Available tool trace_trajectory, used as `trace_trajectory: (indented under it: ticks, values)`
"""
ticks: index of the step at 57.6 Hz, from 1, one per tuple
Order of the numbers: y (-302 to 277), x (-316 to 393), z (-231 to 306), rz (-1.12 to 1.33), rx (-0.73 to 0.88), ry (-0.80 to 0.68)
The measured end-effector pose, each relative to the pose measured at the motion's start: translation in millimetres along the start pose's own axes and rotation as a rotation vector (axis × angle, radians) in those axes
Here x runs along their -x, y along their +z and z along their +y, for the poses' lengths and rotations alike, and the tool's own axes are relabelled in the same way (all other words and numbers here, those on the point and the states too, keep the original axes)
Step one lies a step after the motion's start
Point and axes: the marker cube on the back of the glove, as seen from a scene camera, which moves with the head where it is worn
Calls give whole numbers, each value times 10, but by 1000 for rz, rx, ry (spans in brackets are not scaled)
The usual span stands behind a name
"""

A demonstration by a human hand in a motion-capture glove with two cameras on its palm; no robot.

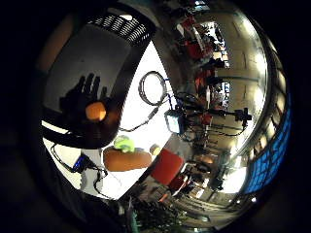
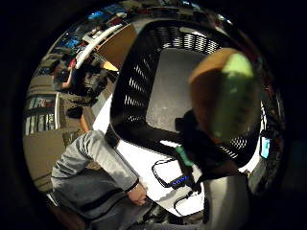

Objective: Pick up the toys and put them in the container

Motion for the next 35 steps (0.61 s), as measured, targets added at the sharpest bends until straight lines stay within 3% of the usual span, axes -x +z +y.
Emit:
trace_trajectory:
  ticks: [9,13,21,35]
  values:
    - [-87,-55,124,-30,-58,22]
    - [-63,-170,180,-1,-45,117]
    - [28,-372,392,30,-18,145]
    - [449,-877,1164,112,78,238]
